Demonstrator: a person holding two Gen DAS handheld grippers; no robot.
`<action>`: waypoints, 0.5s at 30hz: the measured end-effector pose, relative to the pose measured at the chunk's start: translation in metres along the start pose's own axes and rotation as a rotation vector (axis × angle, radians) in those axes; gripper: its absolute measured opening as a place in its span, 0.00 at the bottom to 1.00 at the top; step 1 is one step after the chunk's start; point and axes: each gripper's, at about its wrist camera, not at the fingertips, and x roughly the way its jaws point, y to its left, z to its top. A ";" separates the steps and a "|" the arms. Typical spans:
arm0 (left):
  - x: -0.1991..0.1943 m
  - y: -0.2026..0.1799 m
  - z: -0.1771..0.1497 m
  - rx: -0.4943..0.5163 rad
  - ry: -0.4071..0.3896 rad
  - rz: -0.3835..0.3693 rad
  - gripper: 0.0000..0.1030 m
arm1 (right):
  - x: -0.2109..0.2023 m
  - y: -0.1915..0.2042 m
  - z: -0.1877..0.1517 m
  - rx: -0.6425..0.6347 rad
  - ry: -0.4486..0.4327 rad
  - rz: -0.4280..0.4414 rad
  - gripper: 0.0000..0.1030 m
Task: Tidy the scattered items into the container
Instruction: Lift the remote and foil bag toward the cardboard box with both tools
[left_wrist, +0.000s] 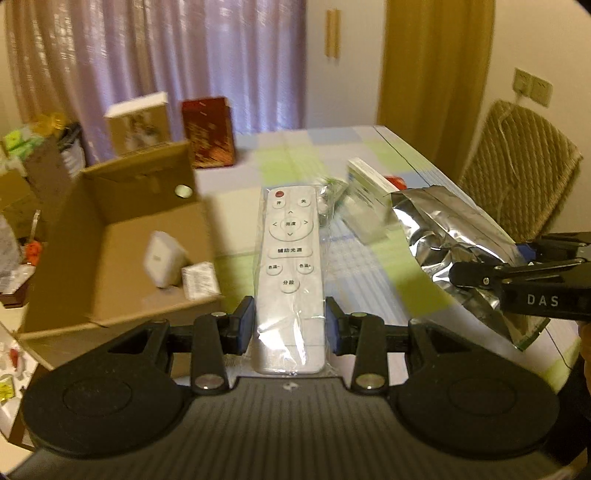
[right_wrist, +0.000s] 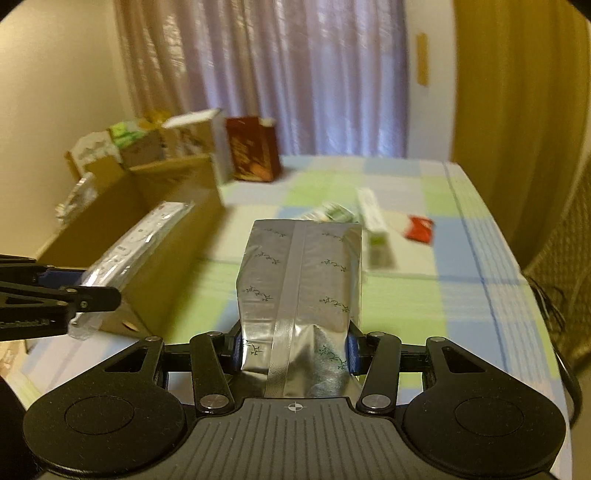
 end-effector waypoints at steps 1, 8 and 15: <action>-0.004 0.006 0.001 -0.007 -0.007 0.010 0.33 | 0.000 0.008 0.004 -0.012 -0.005 0.012 0.50; -0.026 0.053 0.010 -0.042 -0.046 0.085 0.33 | 0.011 0.058 0.036 -0.086 -0.038 0.105 0.50; -0.025 0.103 0.015 -0.063 -0.049 0.153 0.33 | 0.040 0.103 0.066 -0.124 -0.045 0.181 0.50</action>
